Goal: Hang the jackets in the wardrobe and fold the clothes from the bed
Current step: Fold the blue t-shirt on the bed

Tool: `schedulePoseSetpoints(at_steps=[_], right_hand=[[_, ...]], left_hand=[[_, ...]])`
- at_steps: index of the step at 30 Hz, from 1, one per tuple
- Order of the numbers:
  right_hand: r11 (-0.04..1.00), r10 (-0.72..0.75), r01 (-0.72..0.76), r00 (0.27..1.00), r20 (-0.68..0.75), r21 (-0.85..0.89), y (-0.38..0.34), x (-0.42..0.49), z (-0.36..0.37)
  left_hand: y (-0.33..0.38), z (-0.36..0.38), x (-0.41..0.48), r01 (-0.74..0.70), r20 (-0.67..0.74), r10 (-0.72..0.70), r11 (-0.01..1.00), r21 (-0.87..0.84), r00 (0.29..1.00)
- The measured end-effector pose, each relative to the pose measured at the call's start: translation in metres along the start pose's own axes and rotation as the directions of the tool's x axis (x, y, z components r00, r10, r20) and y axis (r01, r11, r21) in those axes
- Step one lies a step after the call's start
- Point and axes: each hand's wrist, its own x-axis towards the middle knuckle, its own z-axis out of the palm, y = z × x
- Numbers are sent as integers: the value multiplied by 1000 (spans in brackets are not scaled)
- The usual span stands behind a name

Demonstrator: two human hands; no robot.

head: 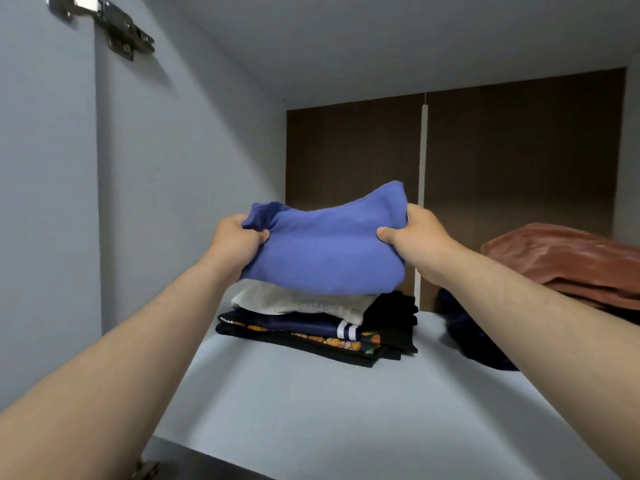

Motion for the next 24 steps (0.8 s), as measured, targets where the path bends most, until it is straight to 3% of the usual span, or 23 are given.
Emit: schedulePoseSetpoints(at_steps=[11, 14, 17, 19, 21, 23, 24], right_hand=[[966, 257, -257, 962, -95, 13, 60, 61, 64], [906, 419, -420, 907, -23, -50, 89, 57, 87], [872, 484, -474, 873, 63, -125, 105, 60, 97], [869, 416, -400, 909, -7, -292, 95, 68, 90], [789, 221, -212, 974, -55, -577, 80, 76, 83], [742, 41, 10, 997, 60, -670, 69, 77, 89], [738, 57, 67, 986, 160, -672, 70, 76, 96]], left_hand=[[-64, 17, 114, 77, 29, -97, 917, 392, 995], [-98, 28, 120, -7, 74, -47, 795, 607, 996], [-122, 35, 126, -117, 118, 49, 718, 686, 992], [-117, 37, 134, -209, 129, 168, 666, 716, 977], [-99, 43, 136, -330, 191, 283, 611, 720, 940], [-83, 54, 128, -426, 382, 220, 652, 627, 898], [-82, 61, 122, -424, 500, 100, 685, 593, 860]])
